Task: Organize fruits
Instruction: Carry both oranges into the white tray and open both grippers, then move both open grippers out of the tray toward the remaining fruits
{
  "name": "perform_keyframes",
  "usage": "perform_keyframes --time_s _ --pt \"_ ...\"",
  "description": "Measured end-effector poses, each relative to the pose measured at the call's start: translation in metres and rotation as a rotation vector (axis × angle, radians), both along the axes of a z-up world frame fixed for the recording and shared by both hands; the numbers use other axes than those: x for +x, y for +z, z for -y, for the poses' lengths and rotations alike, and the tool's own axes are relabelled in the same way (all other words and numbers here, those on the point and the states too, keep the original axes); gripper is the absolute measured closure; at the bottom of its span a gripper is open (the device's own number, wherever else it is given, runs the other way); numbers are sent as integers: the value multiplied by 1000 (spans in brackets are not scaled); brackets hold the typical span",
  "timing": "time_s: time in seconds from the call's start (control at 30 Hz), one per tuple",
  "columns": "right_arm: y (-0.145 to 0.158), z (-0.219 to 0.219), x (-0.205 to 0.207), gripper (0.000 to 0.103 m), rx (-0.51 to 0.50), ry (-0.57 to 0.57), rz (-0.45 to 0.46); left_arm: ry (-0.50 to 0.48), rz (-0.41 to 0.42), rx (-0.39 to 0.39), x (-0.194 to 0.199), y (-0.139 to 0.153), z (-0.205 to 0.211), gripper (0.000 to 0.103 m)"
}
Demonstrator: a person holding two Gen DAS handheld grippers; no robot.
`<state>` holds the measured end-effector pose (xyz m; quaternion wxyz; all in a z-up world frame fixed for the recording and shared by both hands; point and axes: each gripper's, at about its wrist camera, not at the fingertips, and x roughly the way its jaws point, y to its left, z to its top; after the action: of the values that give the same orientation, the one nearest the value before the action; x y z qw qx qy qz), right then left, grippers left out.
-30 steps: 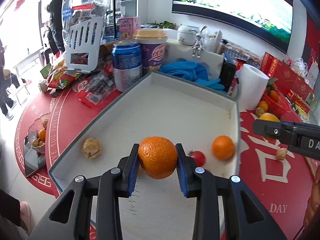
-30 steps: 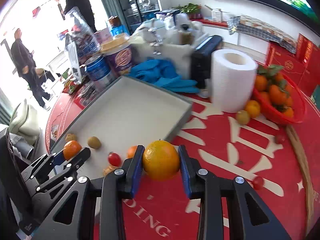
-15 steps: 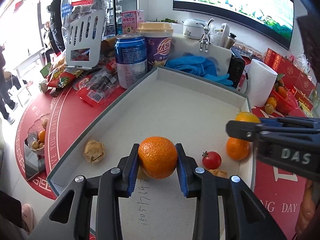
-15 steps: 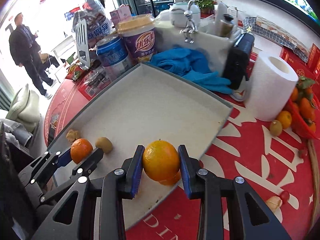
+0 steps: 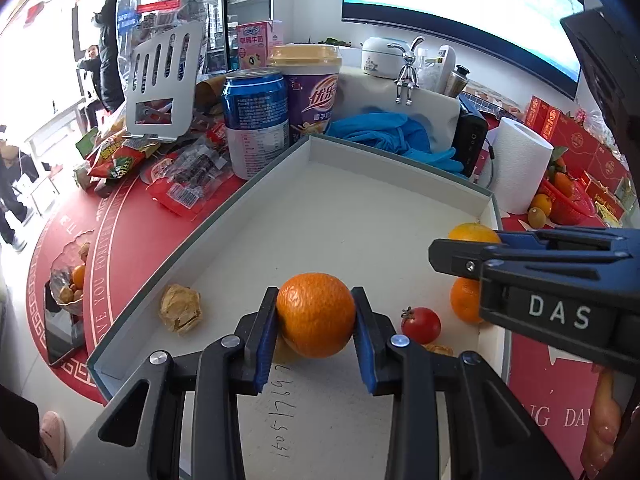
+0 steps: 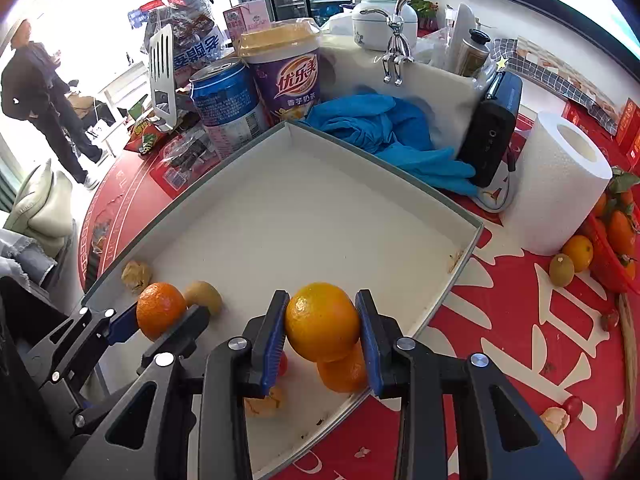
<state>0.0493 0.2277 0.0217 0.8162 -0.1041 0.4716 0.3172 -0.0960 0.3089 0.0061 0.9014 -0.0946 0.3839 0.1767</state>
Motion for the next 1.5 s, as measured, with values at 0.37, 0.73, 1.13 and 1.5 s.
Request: perform_keyframes --time_s 0.37,0.73,1.13,1.5 --pt "20 11 3 2 93 -29 8 21 40 18 -2 6 -2 19" --pt "42 55 1 1 115 -118 67 -24 54 38 -11 24 19 18" --pt "29 148 29 1 128 -353 -19 -103 40 71 -3 35 61 18" --pt "7 217 43 1 137 -484 -89 -133 6 101 5 37 89 18"
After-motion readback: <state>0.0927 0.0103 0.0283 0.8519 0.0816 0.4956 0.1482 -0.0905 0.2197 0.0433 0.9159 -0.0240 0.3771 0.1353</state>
